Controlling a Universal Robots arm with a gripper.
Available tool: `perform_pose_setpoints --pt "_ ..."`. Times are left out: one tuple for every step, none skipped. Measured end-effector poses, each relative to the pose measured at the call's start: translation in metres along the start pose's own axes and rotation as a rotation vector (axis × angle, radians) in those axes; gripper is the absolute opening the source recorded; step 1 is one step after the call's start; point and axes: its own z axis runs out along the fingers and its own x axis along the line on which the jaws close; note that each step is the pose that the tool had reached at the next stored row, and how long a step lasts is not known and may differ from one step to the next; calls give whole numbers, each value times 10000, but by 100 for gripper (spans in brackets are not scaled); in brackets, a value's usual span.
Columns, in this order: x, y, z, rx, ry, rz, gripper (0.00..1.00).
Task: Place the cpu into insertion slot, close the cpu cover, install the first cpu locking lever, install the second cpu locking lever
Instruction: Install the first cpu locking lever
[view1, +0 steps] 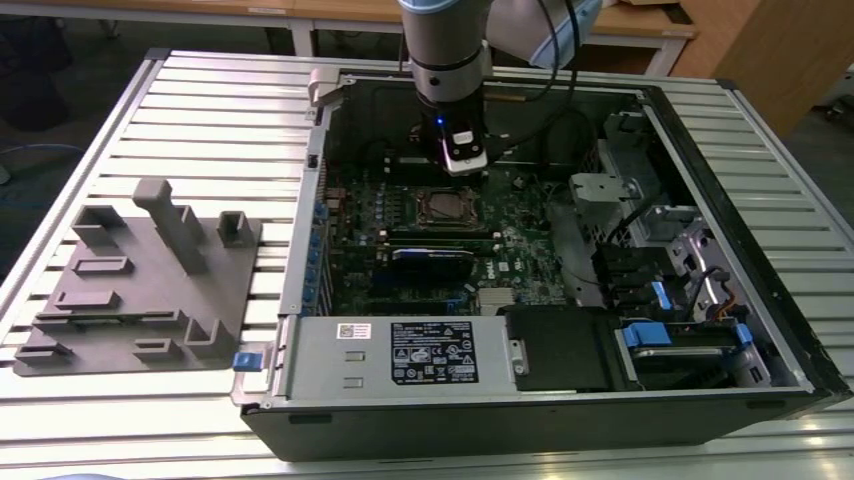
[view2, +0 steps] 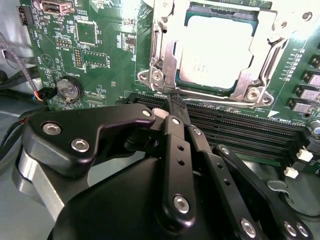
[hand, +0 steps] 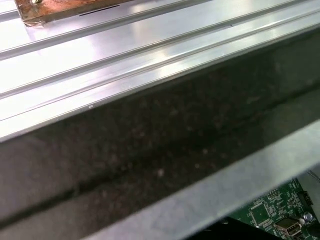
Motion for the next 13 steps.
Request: perform_pose_setpoints --pt "-1 -2 -1 17 -6 -3 11" --pt "-1 -4 -1 39 -14 -8 11" --pt "-3 -6 -2 62 -24 -16 11" --pt "-4 -8 -2 86 -33 -23 11" --pt "-4 -9 -2 106 -42 -31 11" --pt "-4 -9 -2 124 -50 -38 11" --pt "-4 -10 -2 127 -51 -39 11" --pt "-4 -10 -3 129 -51 -41 11" --pt "-4 -10 -2 130 -51 -42 11" --pt "-4 -10 0 129 -51 -42 11" --pt "-3 -10 2 126 -53 -43 11" --pt "-3 -11 4 127 -53 -43 11" --pt "-2 -12 7 129 -53 -43 11"
